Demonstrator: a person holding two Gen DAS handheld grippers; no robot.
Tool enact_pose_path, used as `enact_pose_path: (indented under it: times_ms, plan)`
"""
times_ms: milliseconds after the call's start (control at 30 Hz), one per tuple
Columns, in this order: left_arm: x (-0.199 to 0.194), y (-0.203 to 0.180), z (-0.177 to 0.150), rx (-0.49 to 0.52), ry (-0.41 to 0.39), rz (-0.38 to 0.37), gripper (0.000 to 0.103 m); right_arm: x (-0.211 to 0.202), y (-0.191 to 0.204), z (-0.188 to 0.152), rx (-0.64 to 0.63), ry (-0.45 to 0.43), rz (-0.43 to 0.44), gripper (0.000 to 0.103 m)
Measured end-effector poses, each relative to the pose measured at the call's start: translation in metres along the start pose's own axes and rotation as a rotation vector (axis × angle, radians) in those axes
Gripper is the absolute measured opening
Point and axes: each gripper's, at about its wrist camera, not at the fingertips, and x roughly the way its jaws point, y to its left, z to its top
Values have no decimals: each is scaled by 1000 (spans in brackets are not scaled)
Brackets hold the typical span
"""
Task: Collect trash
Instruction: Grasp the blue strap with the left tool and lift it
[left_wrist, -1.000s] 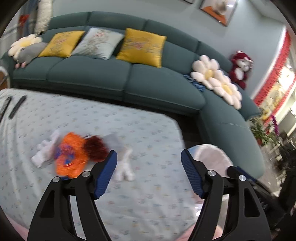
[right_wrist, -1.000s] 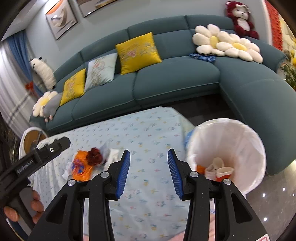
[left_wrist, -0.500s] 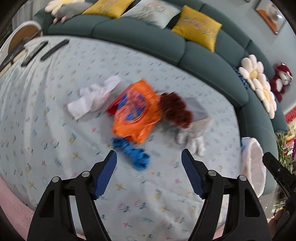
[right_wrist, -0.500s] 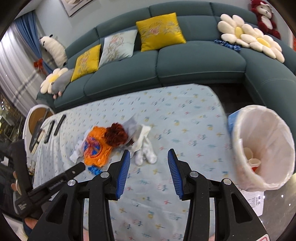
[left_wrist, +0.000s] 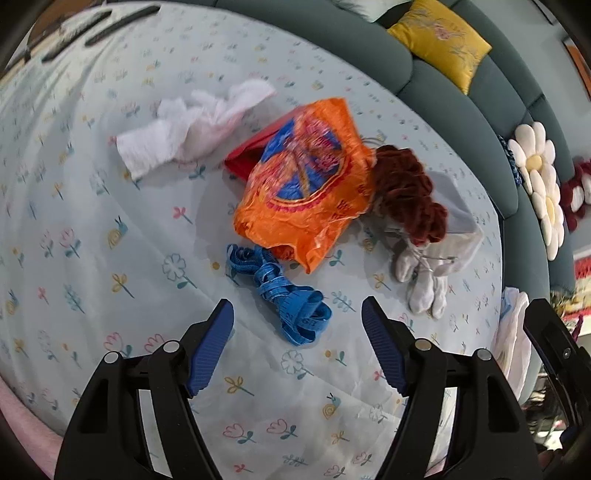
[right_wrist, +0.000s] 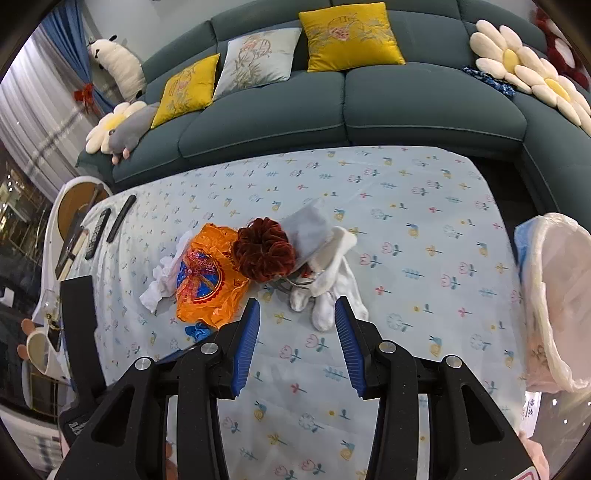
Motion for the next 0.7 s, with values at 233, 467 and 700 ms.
enact_pose_path:
  times_ms: [233, 467, 700]
  plan:
    - [0, 20, -4, -4, 24, -53, 21, 20, 19, 8, -34, 27, 3, 42]
    - [-24, 42, 6, -9, -26, -50, 15, 40, 35, 17, -63, 43, 6, 42]
    - [-49, 61, 26, -30, -94, -30, 15, 68, 46, 33, -75, 65, -18, 42]
